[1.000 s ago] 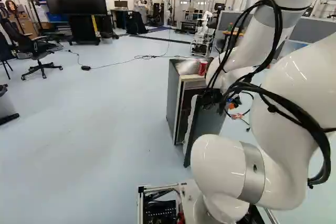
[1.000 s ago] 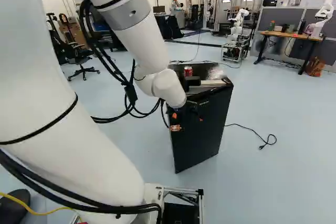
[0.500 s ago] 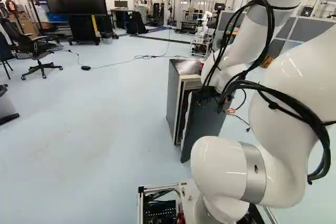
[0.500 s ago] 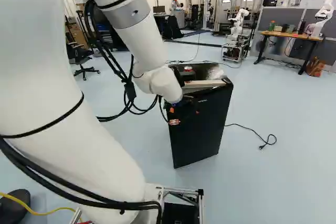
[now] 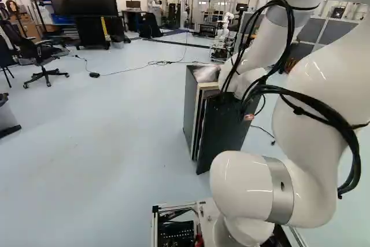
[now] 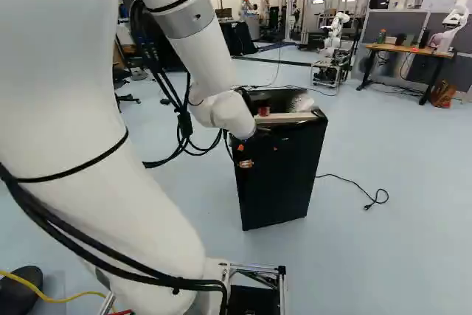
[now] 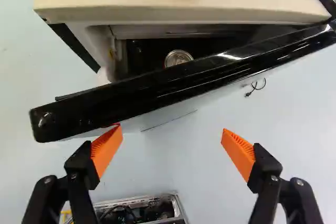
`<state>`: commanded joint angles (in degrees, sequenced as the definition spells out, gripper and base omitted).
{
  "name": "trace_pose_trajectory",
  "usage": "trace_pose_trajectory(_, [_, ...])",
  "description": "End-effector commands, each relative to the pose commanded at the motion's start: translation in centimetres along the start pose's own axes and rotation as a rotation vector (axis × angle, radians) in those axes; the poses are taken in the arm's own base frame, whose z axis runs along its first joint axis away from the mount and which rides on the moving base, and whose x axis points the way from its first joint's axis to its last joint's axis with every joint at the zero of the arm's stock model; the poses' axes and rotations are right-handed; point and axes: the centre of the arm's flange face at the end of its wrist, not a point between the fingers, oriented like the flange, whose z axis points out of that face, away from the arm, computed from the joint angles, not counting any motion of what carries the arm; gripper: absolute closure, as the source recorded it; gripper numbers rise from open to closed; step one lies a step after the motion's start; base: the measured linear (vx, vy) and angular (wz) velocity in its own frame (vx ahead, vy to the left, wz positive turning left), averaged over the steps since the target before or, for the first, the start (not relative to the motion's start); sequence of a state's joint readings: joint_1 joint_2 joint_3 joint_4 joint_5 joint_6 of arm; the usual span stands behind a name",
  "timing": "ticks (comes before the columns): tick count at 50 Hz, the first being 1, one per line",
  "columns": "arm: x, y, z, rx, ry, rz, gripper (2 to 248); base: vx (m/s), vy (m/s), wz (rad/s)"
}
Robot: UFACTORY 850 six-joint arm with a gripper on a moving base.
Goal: Grab a drink from the fridge
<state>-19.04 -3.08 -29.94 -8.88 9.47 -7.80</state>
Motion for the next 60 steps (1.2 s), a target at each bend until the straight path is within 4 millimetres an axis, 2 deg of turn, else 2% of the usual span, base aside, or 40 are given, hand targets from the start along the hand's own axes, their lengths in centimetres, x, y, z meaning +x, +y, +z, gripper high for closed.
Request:
trace_pose_trajectory(32, [3.2,-0.8,1.6,0.012,0.082,-0.03,3,0.0,0.0,0.0])
trace_pose_trajectory(60, [4.5,-0.9,2.2,0.01,0.135,-0.036,3,0.0,0.0,0.0])
